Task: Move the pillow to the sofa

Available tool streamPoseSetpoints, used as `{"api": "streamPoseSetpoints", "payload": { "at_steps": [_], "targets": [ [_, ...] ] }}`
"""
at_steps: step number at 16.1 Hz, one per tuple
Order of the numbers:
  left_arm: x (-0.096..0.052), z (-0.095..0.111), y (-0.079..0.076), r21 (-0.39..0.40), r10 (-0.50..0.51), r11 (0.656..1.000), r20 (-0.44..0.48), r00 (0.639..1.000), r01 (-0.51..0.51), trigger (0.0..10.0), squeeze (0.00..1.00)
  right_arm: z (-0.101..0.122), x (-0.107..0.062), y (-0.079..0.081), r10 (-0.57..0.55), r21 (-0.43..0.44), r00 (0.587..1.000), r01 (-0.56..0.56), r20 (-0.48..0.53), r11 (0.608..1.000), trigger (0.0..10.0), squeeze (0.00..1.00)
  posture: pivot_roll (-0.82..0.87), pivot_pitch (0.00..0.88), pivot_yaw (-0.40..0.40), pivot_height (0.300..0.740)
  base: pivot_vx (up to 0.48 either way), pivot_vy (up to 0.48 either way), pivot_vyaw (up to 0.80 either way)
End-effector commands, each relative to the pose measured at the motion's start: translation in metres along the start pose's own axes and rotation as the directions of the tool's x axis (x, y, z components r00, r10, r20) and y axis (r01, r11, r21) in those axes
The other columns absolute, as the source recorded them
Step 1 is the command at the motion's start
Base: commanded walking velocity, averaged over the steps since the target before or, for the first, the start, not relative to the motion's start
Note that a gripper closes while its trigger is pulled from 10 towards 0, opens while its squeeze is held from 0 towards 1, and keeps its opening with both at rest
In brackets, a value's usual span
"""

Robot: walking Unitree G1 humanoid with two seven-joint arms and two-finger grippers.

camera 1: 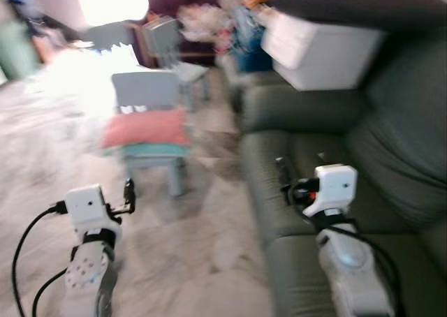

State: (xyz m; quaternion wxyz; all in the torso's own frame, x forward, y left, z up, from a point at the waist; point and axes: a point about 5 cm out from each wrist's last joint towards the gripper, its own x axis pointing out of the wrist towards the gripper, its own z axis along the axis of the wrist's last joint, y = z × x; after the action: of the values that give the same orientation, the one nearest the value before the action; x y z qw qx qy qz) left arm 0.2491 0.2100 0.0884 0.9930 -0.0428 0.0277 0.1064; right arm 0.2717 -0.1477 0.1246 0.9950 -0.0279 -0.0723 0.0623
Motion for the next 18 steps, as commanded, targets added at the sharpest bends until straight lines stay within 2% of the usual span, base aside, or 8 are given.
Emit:
{"api": "streamPoseSetpoints", "payload": {
  "at_steps": [1,9,14,18],
  "targets": [
    [0.0009,0.0003,0.0041,0.01,0.009,1.0,-0.008,1.0,-0.009,10.0,0.0,0.0029,0.0009,0.0039,0.01,0.011,1.0,-0.011,0.014,1.0,10.0,0.0,-0.09,0.0,0.0,0.74,0.0,0.48,0.0],
    [0.0015,0.0,0.004,0.012,0.004,1.0,-0.012,1.0,-0.004,10.0,0.0,0.0033,0.0014,0.0041,0.006,0.012,1.0,-0.006,0.017,1.0,10.0,0.0,-0.1,0.0,0.002,0.74,0.0,0.48,0.0],
    [0.0,0.0026,0.002,0.021,-0.021,1.0,0.013,1.0,0.021,10.0,0.0,0.0035,0.0009,0.0044,0.006,0.014,1.0,-0.006,0.018,1.0,10.0,0.0,-0.1,0.0,0.003,0.74,0.0,0.0,0.0],
    [-0.0014,0.0012,0.005,-0.006,-0.012,1.0,0.013,1.0,0.012,10.0,0.0,0.0032,0.0009,0.0037,0.01,0.011,1.0,-0.01,0.017,1.0,10.0,0.0,-0.09,0.0,-0.003,0.74,0.36,0.0,0.0]
  ]
}}
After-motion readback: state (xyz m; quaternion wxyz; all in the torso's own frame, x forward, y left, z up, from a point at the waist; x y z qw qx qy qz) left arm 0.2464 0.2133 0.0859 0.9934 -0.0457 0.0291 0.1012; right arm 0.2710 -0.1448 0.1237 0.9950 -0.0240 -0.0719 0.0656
